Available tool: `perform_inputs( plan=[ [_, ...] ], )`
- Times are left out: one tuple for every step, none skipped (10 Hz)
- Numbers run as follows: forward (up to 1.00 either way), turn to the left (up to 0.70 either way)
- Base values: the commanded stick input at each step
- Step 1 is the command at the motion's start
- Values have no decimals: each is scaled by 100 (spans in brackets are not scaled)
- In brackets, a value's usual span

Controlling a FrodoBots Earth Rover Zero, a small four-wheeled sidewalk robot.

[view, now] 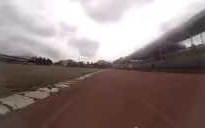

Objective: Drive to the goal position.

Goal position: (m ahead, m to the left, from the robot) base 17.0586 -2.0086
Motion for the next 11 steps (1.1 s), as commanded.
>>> perform_inputs(
  plan=[
    [100,0],
    [100,0],
    [100,0],
    [100,0],
    [100,0],
    [100,0],
    [100,0],
    [100,0],
    [100,0],
    [100,0],
    [100,0]
  ],
)
